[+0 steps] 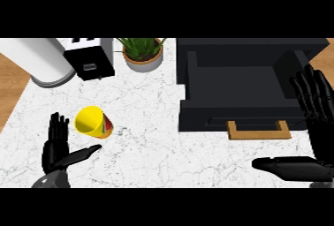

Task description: Pick up the cup, place it into the drawer and close the drawer

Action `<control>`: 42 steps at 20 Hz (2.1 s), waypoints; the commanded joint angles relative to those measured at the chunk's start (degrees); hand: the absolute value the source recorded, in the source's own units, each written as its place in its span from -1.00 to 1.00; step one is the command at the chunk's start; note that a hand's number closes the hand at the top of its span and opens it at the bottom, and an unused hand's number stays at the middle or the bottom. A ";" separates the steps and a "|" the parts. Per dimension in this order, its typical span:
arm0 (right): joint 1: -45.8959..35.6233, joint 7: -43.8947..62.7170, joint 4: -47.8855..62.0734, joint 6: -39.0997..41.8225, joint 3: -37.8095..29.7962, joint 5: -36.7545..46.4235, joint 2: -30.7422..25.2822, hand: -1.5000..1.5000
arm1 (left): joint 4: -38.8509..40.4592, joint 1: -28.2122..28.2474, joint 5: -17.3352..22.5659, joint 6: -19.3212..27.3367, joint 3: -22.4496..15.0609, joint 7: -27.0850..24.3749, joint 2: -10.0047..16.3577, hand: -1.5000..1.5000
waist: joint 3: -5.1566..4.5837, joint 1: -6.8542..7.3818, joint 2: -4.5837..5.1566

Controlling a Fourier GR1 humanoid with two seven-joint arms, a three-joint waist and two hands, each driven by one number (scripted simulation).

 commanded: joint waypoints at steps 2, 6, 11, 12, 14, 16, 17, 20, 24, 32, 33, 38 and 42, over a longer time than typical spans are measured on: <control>1.16 -2.00 1.04 1.49 -0.82 -0.78 -0.21 -1.00 | 14.11 -5.91 -1.00 -1.38 1.11 -7.66 3.51 -1.00 | 0.00 -0.08 0.02; -2.09 -1.09 2.23 -0.83 2.03 1.58 2.04 -1.00 | 19.11 -6.12 -2.36 -1.84 0.63 -13.85 2.24 -1.00 | -0.06 -0.22 0.19; 0.33 -0.88 0.47 0.08 2.53 2.39 1.66 -1.00 | 21.04 -9.08 -1.37 -3.83 1.30 -13.29 3.85 -1.00 | -0.06 -0.34 0.16; -3.99 0.01 2.95 -0.87 0.65 1.59 0.99 -1.00 | 22.18 -10.86 -1.38 -4.27 1.68 -12.03 4.98 -1.00 | -0.10 -0.49 0.31; -4.67 0.97 2.58 -0.68 0.41 0.89 0.78 -1.00 | 22.95 -11.13 -1.85 -3.26 1.28 -12.76 3.42 -1.00 | -0.11 -0.63 0.33; -2.55 1.54 0.73 1.49 -1.32 -1.52 -0.89 -1.00 | 22.00 -9.43 -0.98 -6.40 1.98 -14.33 5.42 -1.00 | -0.09 -0.62 0.26; -2.59 -3.75 5.77 -0.91 1.57 3.43 1.84 -1.00 | 22.07 -12.41 -0.37 -4.94 2.41 -10.66 5.39 -1.00 | -0.07 -0.43 0.29; -2.05 -0.86 2.57 0.22 0.45 0.95 0.80 -1.00 | 21.85 -12.39 -0.65 -6.34 1.94 -13.37 2.35 -1.00 | -0.12 -0.83 0.36; -0.47 1.63 -0.80 0.43 1.55 0.79 1.05 -1.00 | 21.91 -11.02 -0.43 -11.49 2.01 -14.30 3.85 -1.00 | -0.15 -1.01 0.35; -4.13 -0.07 4.68 0.39 -0.92 -0.71 0.61 -1.00 | 20.24 -12.41 -0.02 -16.41 1.43 -14.36 0.64 1.00 | -0.12 -0.61 0.43; -2.23 0.59 2.21 0.26 2.25 0.99 1.95 -1.00 | 19.63 -13.06 -0.13 -17.97 0.87 -13.25 -0.26 1.00 | -0.11 -0.62 0.27; -0.43 0.36 0.89 1.83 0.29 -0.50 0.14 -1.00 | 18.91 -14.01 1.29 -23.00 1.59 -11.79 1.09 1.00 | -0.13 -1.06 0.36; -2.65 -0.11 3.96 3.51 -3.11 -2.73 -2.53 -1.00 | 17.56 -11.94 2.03 -25.77 1.91 -14.15 1.39 1.00 | -0.14 -0.82 0.47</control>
